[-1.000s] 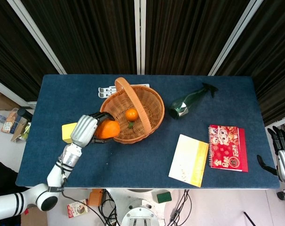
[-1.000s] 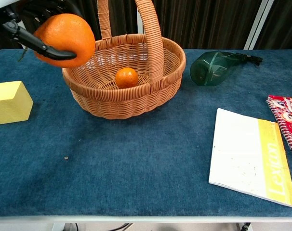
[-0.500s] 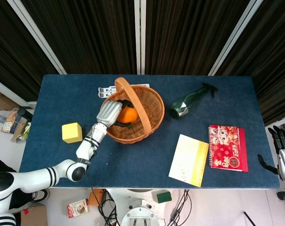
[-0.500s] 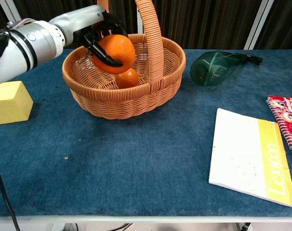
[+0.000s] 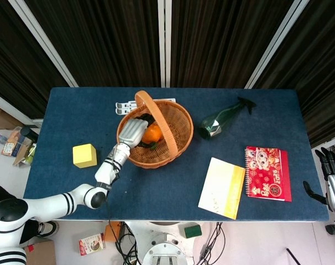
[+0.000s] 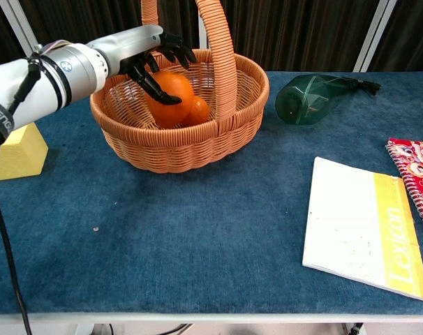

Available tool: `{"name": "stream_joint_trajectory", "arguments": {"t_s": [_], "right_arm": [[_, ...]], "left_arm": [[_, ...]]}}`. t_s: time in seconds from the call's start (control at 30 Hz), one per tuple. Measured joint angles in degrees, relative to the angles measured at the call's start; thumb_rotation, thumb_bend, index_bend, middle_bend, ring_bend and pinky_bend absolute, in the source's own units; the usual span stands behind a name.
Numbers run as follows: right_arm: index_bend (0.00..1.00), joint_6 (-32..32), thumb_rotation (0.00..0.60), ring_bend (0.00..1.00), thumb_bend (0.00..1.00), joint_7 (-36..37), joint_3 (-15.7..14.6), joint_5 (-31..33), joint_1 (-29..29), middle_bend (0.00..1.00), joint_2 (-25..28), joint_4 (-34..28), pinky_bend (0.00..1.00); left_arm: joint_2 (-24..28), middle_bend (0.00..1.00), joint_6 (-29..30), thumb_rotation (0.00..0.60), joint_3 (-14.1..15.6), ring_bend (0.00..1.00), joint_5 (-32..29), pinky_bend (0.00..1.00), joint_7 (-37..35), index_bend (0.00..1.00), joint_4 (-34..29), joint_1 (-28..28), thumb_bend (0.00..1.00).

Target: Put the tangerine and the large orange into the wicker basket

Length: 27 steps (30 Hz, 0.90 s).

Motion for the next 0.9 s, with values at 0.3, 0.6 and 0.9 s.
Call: {"name": "stream_joint_trajectory", "arguments": {"t_s": [0.3,0.6,0.9], "right_arm": [[0.0,0.23,0.6,0.0,0.32,-0.06,-0.03,-0.1,-0.12,0.0,0.11,-0.2,0.0],[0.0,0.11,0.6,0.0,0.32,-1.14,-0.14,-0.12,-0.05,0.0,-0.15,-0.53,0.0],[0.0,-0.14,0.6,0.0,0.31,-4.41,-1.02,-0.92,-0.13,0.0,0.17,-1.26,0.0]], "left_arm": [[8.17,0.23,5.62,0.6,2.0,0.15,1.77,0.32,2.24,0.25,-11.47,4.69,0.19],[22.68,0.23,20.61,0.6,11.04,0.15,7.46,0.32,9.82,0.27,-31.01,17.93,0.19],[26.52,0.15,40.03,0.6,24.44,0.07,21.47,0.23,16.62,0.2,-30.64,35.93,0.19]]}}
